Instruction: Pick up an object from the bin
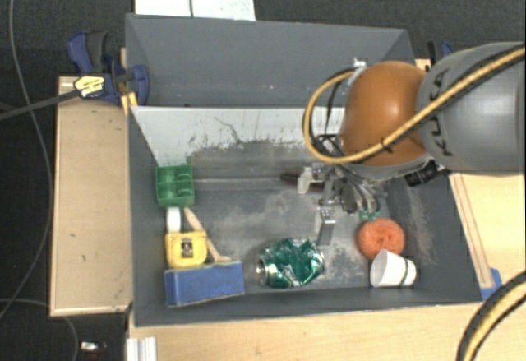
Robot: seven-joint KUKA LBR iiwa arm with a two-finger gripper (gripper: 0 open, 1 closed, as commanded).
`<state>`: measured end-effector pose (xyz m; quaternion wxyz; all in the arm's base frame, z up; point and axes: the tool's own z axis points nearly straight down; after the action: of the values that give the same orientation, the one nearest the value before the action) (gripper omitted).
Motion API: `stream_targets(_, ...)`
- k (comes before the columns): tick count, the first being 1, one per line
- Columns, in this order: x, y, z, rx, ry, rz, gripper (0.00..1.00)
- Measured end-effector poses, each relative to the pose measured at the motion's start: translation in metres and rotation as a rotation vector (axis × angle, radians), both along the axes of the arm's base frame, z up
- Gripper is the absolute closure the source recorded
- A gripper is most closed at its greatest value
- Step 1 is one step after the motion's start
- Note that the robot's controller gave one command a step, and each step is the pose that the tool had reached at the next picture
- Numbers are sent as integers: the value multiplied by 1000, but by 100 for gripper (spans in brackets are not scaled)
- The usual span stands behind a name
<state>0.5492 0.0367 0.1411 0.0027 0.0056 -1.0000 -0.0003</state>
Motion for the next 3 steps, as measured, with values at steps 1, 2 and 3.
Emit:
stream_targets(1, 2, 0, 4, 0, -8, -1, 0)
stream_targets(2, -18, 26, -41, 0, -13, 272, 0)
stream_targets(3, -39, 24, -65, 2, -12, 388, 0)
